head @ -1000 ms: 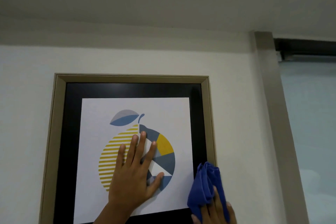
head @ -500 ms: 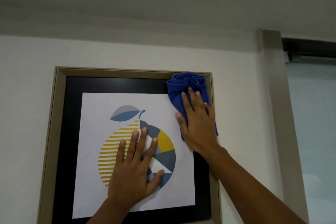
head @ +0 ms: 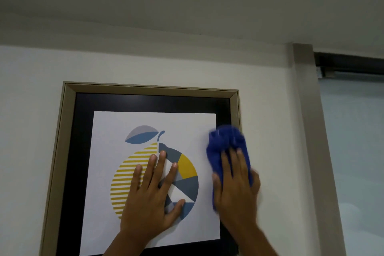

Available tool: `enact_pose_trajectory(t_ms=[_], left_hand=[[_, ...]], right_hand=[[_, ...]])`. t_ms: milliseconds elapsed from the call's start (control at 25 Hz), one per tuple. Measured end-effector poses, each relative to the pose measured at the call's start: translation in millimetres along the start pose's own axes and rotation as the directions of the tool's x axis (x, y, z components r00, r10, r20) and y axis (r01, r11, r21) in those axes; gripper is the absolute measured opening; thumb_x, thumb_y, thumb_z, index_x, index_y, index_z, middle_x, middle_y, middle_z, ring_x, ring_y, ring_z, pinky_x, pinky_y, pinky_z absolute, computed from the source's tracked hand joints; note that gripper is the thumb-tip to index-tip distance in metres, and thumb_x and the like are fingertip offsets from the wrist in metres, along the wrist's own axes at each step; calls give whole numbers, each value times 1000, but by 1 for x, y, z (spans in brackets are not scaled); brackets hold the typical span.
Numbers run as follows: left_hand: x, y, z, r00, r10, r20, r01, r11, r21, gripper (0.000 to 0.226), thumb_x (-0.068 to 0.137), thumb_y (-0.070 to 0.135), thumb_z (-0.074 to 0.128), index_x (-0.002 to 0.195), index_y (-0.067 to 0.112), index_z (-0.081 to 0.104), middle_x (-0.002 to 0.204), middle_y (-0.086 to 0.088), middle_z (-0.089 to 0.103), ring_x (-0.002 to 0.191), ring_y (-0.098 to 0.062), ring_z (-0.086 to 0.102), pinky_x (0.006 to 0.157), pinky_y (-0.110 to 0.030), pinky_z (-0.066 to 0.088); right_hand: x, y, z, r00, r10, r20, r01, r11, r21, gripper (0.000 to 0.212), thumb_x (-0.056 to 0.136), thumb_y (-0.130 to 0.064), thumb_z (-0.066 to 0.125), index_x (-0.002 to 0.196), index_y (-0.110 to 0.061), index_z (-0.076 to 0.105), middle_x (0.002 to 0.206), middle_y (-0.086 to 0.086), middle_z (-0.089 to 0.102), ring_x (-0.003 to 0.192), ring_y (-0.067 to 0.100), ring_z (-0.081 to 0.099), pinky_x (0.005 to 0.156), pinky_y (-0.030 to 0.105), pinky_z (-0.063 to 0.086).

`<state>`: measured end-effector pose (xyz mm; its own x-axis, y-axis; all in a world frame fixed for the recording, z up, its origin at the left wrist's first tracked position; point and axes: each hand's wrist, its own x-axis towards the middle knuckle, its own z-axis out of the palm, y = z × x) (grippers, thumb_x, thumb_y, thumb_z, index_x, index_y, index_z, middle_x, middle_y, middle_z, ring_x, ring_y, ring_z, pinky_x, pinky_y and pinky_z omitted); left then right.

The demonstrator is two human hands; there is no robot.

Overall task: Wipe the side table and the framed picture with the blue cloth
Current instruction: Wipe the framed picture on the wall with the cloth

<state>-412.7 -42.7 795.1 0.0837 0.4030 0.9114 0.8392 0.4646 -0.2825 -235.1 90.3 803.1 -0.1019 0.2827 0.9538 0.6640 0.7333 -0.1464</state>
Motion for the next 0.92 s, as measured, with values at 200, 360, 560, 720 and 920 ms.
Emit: enact_pose_trajectory(t_ms=[200, 360, 560, 720, 920], left_hand=[[0, 0, 1, 1000, 3, -15, -3, 1000, -7, 87, 87, 74, 39, 155, 20, 34, 167, -15, 22, 155, -36, 16, 120, -57, 19], [-1, -1, 5, 1000, 2, -16, -2, 1000, -3, 89, 86, 77, 38, 156, 22, 31, 168, -13, 20, 155, -36, 15, 123, -56, 12], [-3, 0, 9, 999, 10, -52, -11, 1000, -16, 91, 85, 74, 47, 158, 23, 26, 170, -12, 16, 157, -34, 11, 126, -52, 6], [-1, -1, 7, 997, 16, -70, -16, 1000, -9, 90, 86, 74, 46, 158, 22, 28, 169, -12, 17, 156, -34, 12, 125, -54, 10], [-2, -1, 10, 997, 24, -76, -24, 1000, -1, 91, 85, 75, 45, 158, 23, 28, 170, -11, 14, 156, -35, 13, 124, -55, 11]], right_hand=[[-72, 19, 9, 995, -92, 50, 94, 995, -39, 61, 102, -48, 8, 148, -17, 30, 165, -3, 0, 151, 14, -6, 118, 35, 4], [41, 4, -15, 990, -142, 5, 142, 990, -18, 55, 101, -40, 34, 146, -12, 42, 157, 8, 35, 147, 28, 26, 113, 47, 23], [133, -14, -38, 993, -110, -46, 106, 991, -87, 53, 101, -37, 37, 147, -11, 38, 156, 11, 36, 147, 28, 25, 113, 45, 21], [61, -16, -25, 1000, -10, -5, 9, 996, -86, 56, 98, -40, 40, 145, -9, 43, 151, 16, 43, 140, 34, 38, 111, 48, 30], [65, -13, -30, 999, -40, 12, 41, 997, -61, 50, 95, -35, 46, 136, -7, 52, 145, 15, 50, 132, 35, 46, 107, 48, 33]])
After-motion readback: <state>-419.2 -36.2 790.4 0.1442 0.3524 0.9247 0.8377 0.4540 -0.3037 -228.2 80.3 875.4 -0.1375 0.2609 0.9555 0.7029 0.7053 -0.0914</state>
